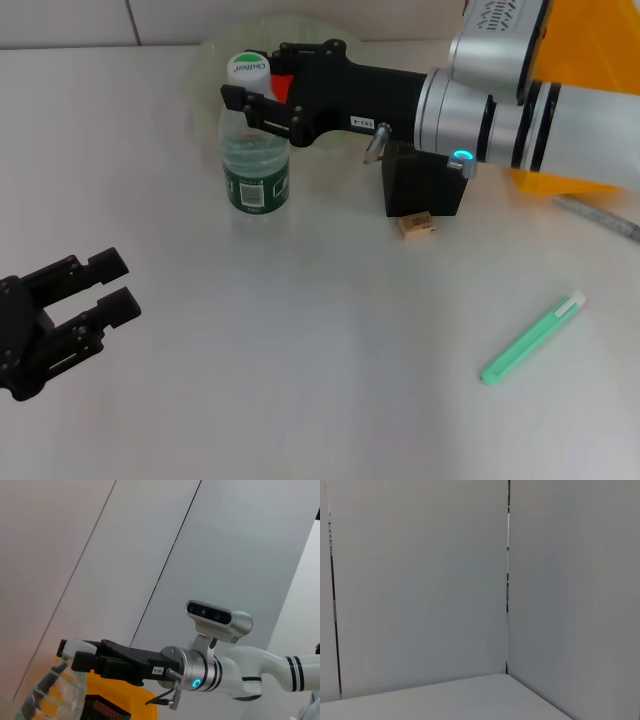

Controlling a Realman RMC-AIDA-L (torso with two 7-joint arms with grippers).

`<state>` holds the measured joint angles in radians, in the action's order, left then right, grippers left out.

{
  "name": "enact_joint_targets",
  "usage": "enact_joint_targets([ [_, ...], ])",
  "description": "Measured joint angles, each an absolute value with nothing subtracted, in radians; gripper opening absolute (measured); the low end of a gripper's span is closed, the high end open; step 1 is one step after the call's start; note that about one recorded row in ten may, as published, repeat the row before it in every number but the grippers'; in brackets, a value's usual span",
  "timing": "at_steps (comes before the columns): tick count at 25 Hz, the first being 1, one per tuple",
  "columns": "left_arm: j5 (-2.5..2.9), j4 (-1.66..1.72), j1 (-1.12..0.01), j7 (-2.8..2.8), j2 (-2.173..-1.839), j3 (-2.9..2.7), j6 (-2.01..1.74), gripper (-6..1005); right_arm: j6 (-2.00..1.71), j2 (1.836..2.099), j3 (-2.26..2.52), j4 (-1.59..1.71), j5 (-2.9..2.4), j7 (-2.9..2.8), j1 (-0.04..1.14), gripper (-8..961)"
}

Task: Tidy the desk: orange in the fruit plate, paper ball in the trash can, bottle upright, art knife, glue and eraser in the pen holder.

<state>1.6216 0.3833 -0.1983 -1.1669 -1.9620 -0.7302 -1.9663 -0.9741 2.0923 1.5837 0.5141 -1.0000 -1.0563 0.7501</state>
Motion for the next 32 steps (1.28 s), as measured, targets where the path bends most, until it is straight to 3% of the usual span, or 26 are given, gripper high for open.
enact_joint_targets([
  [6, 1.622, 0.385, -0.201, -1.167, -1.962, -0.730, -1.966, 537, -0.958, 2.092, 1.601, 0.504, -1.000, -1.073, 0.762, 436],
  [17, 1.623, 0.384, -0.201, -1.167, -1.961, -0.730, -1.965, 536, -0.974, 2.092, 1.601, 0.519, -1.000, -1.088, 0.748, 636],
  [22, 1.625, 0.385, -0.201, -1.167, -1.961, -0.730, -1.969, 536, -1.063, 2.087, 1.536, 0.566, -0.999, -1.112, 0.695, 636],
  [27, 1.639, 0.388, -0.211, -1.167, -1.963, -0.730, -1.973, 536, -1.252, 2.067, 1.389, 0.629, -1.025, -1.197, 0.605, 635],
  [32, 1.716, 0.388, -0.266, -1.194, -1.966, -0.732, -1.977, 536, -1.463, 2.012, 1.239, 0.661, -1.162, -1.314, 0.520, 635],
])
